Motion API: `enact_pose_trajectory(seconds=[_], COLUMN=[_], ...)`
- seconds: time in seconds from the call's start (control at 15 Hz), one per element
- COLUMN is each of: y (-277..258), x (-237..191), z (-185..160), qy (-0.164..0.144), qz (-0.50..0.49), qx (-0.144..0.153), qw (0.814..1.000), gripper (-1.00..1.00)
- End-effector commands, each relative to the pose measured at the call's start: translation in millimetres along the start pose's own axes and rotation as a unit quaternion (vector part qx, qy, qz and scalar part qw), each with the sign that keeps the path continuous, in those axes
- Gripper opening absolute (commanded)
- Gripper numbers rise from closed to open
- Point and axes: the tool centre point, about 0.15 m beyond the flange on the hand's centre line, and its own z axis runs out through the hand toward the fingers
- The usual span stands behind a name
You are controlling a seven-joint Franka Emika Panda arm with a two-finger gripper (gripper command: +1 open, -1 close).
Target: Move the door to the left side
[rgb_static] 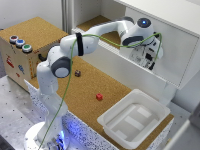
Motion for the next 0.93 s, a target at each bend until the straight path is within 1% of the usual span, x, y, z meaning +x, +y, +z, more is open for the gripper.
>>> enact_pose_trajectory(seconds=[0.0, 0.13, 0.2, 0.4, 0.53, 0.73, 0.8, 0.87], y=[1, -10, -14, -18, -16, -11, -10, -11], x=[23, 24, 25, 27, 29, 27, 27, 27], z=[-7, -5, -3, 1, -2, -4, -4, -4], qy=[-0.031, -0.031, -0.033, -0.033, -0.027, -0.023, -0.019, -0.019], qz=[-0.026, -0.035, -0.038, -0.035, -0.033, -0.028, -0.025, -0.028], qx=[0.044, 0.036, 0.037, 0.031, 0.017, 0.005, 0.002, 0.003], qw=[0.998, 0.998, 0.998, 0.998, 0.999, 0.999, 0.999, 0.999], gripper=[1.0, 1.0, 1.0, 1.0, 1.0, 1.0, -1.0, -1.0])
